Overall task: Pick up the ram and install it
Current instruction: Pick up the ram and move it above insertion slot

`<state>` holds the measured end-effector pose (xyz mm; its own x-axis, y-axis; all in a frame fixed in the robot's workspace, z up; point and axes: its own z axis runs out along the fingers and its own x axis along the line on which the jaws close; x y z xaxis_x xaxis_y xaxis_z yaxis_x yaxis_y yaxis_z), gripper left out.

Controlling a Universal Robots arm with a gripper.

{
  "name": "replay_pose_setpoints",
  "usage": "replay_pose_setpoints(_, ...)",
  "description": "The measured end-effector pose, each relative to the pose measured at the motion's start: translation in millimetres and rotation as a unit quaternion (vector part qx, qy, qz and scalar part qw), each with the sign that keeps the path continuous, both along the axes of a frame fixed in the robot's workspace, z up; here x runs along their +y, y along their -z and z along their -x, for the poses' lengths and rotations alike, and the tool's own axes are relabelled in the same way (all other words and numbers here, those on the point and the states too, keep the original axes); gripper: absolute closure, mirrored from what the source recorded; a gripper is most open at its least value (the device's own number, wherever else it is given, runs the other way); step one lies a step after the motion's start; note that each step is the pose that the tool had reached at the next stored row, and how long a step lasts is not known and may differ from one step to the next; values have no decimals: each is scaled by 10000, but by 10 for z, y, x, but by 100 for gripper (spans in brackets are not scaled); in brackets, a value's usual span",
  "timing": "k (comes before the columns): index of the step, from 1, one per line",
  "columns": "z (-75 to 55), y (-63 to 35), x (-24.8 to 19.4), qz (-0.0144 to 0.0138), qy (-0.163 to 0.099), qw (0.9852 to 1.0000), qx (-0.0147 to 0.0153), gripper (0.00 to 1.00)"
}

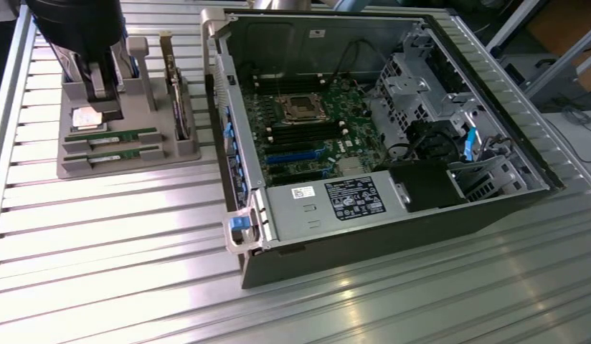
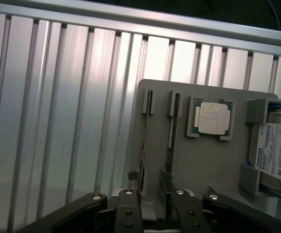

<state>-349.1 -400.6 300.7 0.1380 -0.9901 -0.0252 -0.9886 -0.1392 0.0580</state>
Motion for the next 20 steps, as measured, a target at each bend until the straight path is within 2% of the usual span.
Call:
replay_pose_setpoints(8, 0, 37, -43, 0, 0, 10000, 0, 70)
replay_pose_setpoints(12, 0, 65, -101, -1, 0, 10000, -1, 70)
replay_pose_setpoints(20, -1, 120, -129, 0, 0, 10000, 0, 70)
